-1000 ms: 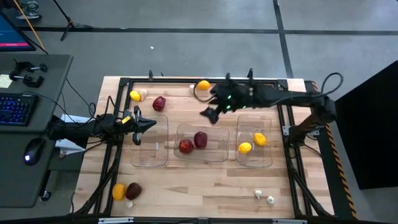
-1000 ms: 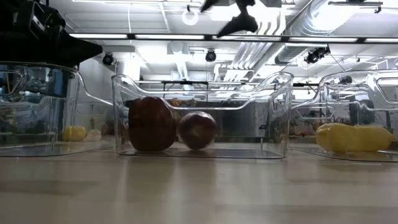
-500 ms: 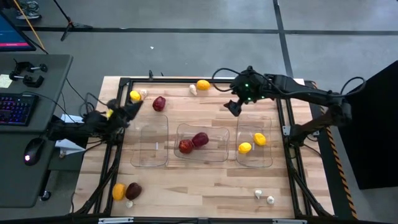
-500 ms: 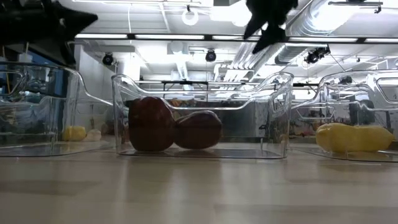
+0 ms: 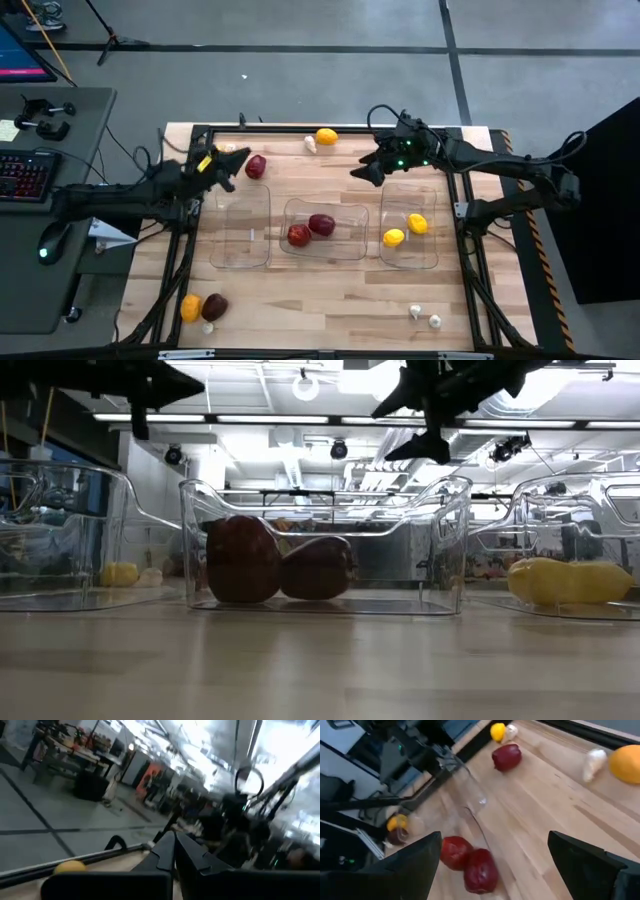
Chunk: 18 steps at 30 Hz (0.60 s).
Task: Sort produce into baskets
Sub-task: Put the top red apple into the center transparent bin
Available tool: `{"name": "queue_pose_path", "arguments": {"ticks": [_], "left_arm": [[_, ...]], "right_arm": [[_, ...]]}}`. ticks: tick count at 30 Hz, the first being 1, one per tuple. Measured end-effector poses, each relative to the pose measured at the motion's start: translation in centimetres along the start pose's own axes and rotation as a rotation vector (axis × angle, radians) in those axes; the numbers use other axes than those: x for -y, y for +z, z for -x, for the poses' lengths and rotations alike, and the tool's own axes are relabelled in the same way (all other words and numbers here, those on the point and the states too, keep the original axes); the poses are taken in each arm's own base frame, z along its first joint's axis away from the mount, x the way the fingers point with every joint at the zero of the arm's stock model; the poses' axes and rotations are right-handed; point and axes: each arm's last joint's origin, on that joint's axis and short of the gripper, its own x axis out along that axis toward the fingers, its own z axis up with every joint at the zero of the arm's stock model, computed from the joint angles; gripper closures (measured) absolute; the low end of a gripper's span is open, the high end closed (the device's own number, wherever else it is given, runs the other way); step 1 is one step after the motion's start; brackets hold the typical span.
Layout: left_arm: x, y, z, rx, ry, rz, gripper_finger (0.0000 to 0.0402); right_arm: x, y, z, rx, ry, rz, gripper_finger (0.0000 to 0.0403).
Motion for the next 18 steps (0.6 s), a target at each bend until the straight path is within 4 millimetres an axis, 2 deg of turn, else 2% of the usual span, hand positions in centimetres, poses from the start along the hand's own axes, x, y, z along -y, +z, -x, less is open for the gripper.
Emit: {"name": "queue_pose_path", "arguments": {"ticks": [3, 6, 10, 14, 18], "left_arm": [[0.8, 1.0, -1.1, -0.010, -0.050, -0.013, 0.0402], [1.4, 1.0, -2.2, -0.059, -0.105, -0.023, 0.0402], [1.6, 0.5, -3.7, -0.102, -0.090, -0.027, 0.0402], [1.3, -0.3, -5.5, -0.201, -0.079, -0.044, 0.0400], [-0.5, 0.3, -7.6, -0.415, 0.088, -0.034, 0.0371]], "right_arm": [[-0.6, 0.3, -0.2, 0.037, 0.037, 0.008, 0.0049], [-1.1, 0.7, -0.2, 0.084, 0.066, 0.026, 0.0049], [-1.5, 1.3, 0.0, 0.152, 0.100, 0.043, 0.0049], [-1.6, 1.8, 0.1, 0.202, 0.105, 0.043, 0.0049], [-1.6, 1.9, 0.1, 0.222, 0.096, -0.028, 0.0049]]}}
